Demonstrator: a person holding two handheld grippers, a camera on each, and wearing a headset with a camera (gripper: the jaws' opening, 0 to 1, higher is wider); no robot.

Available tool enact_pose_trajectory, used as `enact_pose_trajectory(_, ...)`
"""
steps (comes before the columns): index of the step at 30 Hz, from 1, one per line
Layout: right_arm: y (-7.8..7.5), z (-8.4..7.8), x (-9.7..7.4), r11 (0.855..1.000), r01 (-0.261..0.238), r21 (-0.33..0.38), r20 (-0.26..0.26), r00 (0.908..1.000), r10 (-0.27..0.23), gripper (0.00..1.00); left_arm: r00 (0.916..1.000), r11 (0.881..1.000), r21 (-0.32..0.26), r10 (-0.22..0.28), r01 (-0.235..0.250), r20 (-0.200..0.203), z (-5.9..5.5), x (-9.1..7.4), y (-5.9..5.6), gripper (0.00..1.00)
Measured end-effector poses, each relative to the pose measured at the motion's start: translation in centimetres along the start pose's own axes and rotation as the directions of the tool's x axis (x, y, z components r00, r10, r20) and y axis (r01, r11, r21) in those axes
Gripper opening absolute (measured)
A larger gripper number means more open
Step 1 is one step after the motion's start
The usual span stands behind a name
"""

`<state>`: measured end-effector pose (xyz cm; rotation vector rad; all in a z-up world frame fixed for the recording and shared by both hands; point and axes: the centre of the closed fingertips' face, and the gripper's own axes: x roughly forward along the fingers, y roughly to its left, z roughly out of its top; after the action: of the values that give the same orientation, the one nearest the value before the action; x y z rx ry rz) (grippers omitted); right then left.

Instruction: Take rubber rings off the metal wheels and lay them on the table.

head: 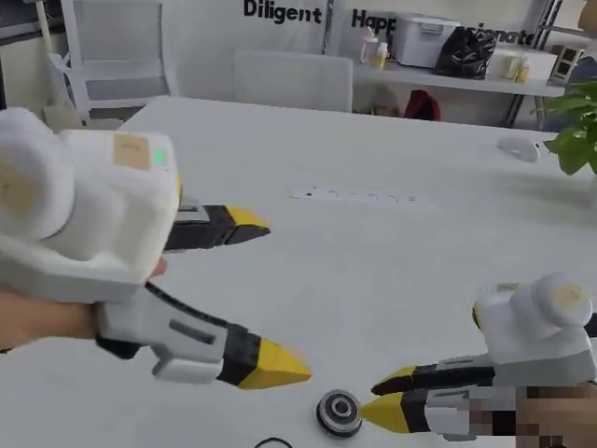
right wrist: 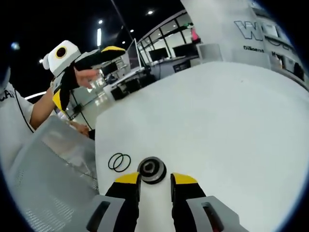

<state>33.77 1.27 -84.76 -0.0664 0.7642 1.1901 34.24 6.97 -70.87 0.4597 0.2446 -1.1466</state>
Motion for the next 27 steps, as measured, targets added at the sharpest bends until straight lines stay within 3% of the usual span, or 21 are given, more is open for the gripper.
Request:
enact_pose_trajectory(5, 0.1, -0.6, 0.7, 0.999, -0.006, -0.052, -0.022, 0.9997, 0.005, 0.23, 0.9988, 0.999, 0.010, -0.047, 0.047, -0.014, -0.6, 2.8, 0.0, 0.74)
enact_pose_trajectory(8, 0.0, -1.0, 1.0, 0.997, -0.004, -0.080, -0.052, 0.9987, -0.001, 0.24, 0.9949, 0.996, -0.009, -0.089, 0.088, -0.048, -1.6, 4.5, -0.4, 0.72)
enact_pose_trajectory(13, 0.1, -1.0, 1.1, 0.997, -0.012, -0.078, -0.050, 0.9987, 0.008, 0.25, 0.9913, 0.995, -0.036, -0.100, 0.097, -0.086, -3.2, 6.8, -0.6, 0.64)
enact_pose_trajectory(20, 0.6, -1.2, 1.1, 0.996, -0.039, -0.078, -0.059, 0.9977, 0.034, 0.24, 0.9938, 0.995, -0.070, -0.080, 0.075, -0.077, -6.0, 8.2, -2.0, 0.50)
enact_pose_trajectory(24, 0.5, -1.5, 1.2, 0.994, -0.034, -0.101, -0.074, 0.9969, 0.027, 0.23, 0.9826, 0.994, -0.037, -0.111, 0.107, -0.149, -8.7, 8.8, -3.3, 0.43)
enact_pose_trajectory(27, 0.6, -1.4, 1.3, 0.993, -0.032, -0.111, -0.074, 0.9970, 0.023, 0.23, 0.9825, 0.994, -0.031, -0.112, 0.108, -0.149, -9.3, 9.2, -3.7, 0.37)
